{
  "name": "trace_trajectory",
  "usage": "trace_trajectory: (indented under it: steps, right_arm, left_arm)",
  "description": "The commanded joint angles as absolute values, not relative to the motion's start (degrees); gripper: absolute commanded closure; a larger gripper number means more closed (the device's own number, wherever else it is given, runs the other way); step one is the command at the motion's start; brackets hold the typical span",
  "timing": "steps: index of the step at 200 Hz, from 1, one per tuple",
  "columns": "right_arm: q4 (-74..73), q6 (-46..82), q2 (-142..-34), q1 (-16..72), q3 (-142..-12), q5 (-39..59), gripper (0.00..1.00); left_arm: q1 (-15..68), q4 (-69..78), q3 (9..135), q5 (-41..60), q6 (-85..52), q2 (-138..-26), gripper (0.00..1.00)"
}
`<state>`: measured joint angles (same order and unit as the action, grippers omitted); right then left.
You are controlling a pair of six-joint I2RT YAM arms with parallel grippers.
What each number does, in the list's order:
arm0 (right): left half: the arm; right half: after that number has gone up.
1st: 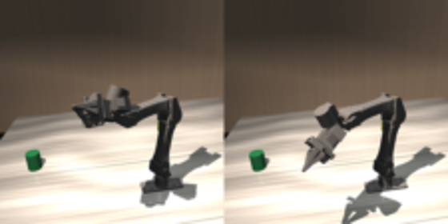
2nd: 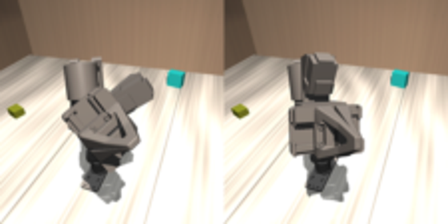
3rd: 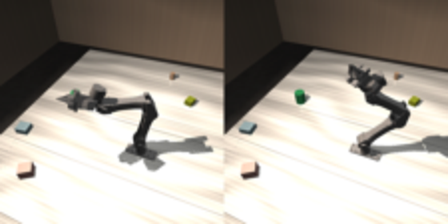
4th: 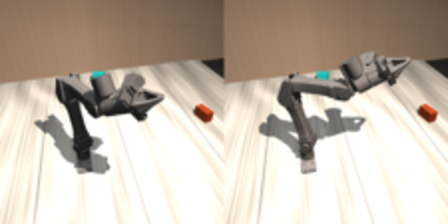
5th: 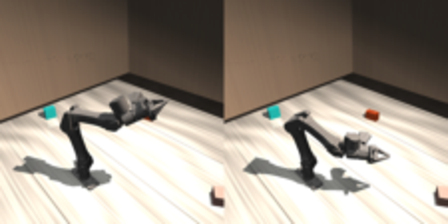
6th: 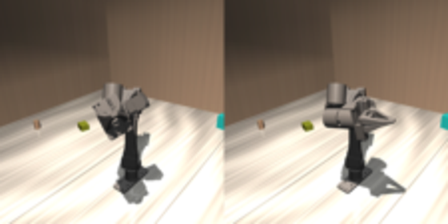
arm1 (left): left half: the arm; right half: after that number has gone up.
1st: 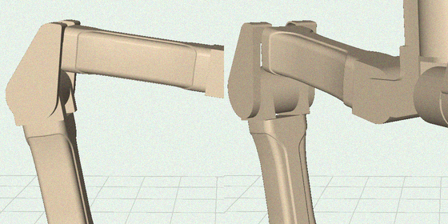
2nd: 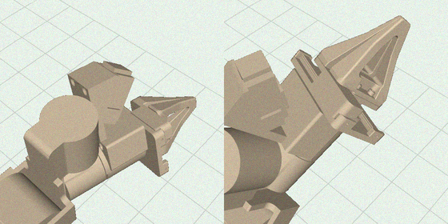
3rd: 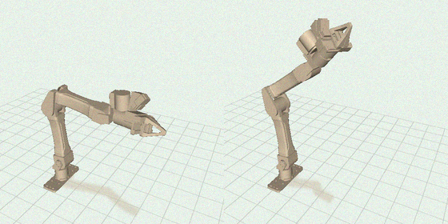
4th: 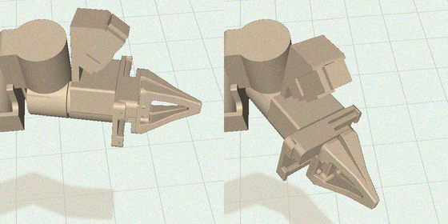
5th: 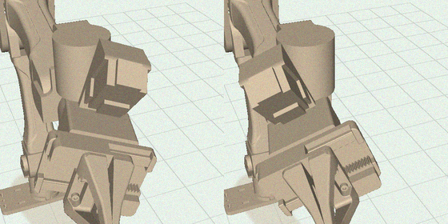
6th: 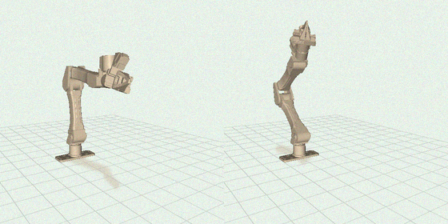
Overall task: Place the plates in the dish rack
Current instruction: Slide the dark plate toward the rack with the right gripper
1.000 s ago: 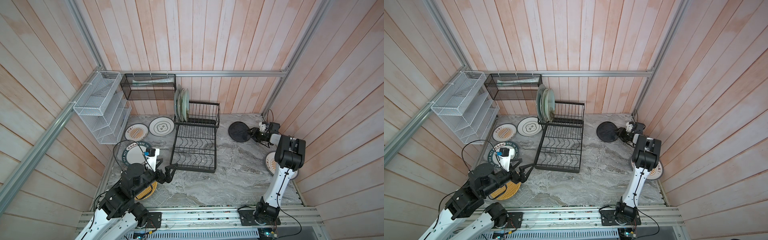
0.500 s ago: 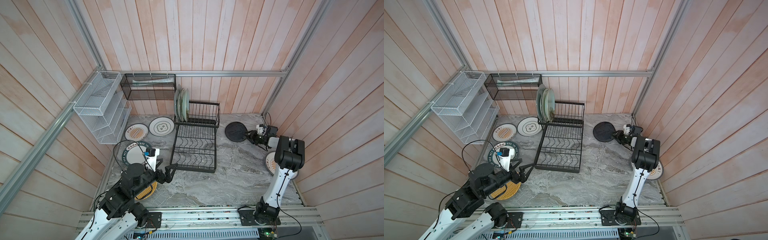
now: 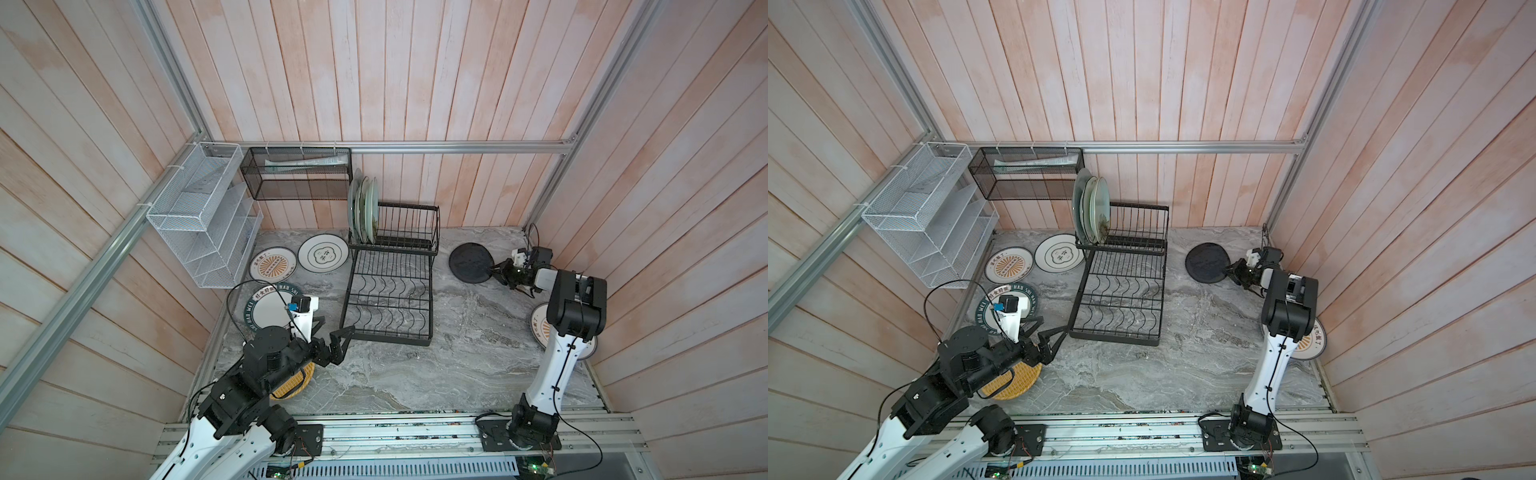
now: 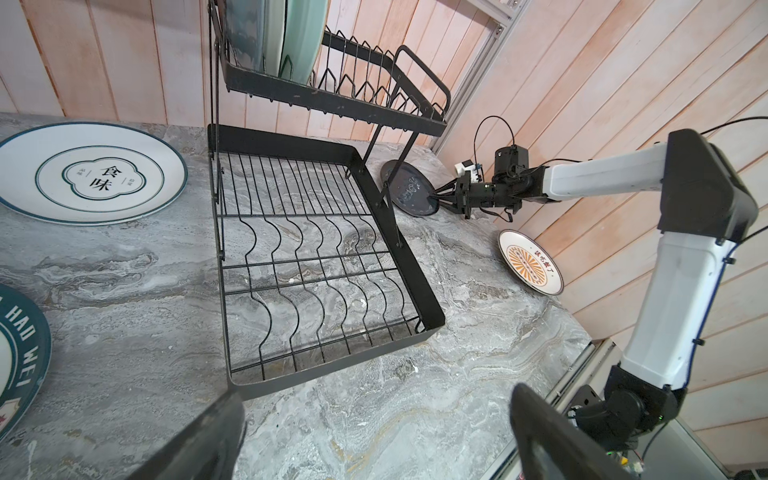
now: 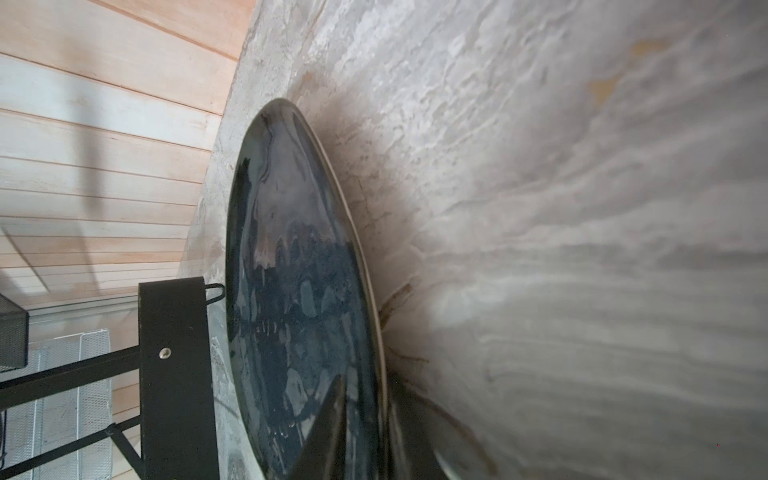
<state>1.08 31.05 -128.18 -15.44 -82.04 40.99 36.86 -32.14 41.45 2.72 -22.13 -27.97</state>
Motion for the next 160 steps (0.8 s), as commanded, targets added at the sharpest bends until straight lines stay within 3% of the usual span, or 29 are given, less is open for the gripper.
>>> trace_trajectory:
  steps: [1, 44, 82, 128, 160]
  right_arm:
    - [8.65, 30.57, -132.03, -14.18, -82.65, 35.01, 0.85]
    - [10.6, 30.83, -132.56, -13.8, -84.37, 33.87, 1.0]
    - [2.3, 34.7, -128.04, -13.85, -79.56, 38.4, 1.0]
    - [-29.04, 57.32, -118.44, -15.8, -63.16, 47.4, 1.0]
    - [-39.03, 64.02, -113.27, -15.88, -56.27, 47.53, 1.0]
  left_arm:
    - [36.61, -31.6, 40.79, 2.2, -22.04, -27.71, 0.0]
    - [36.65, -31.64, 40.78, 2.02, -22.14, -27.17, 0.0]
    - [36.65, -31.6, 40.78, 1.85, -22.08, -27.14, 0.0]
    - [36.66, -31.64, 40.83, 1.38, -22.2, -27.2, 0.0]
    - [36.65, -31.73, 40.83, 1.06, -22.24, -27.42, 0.0]
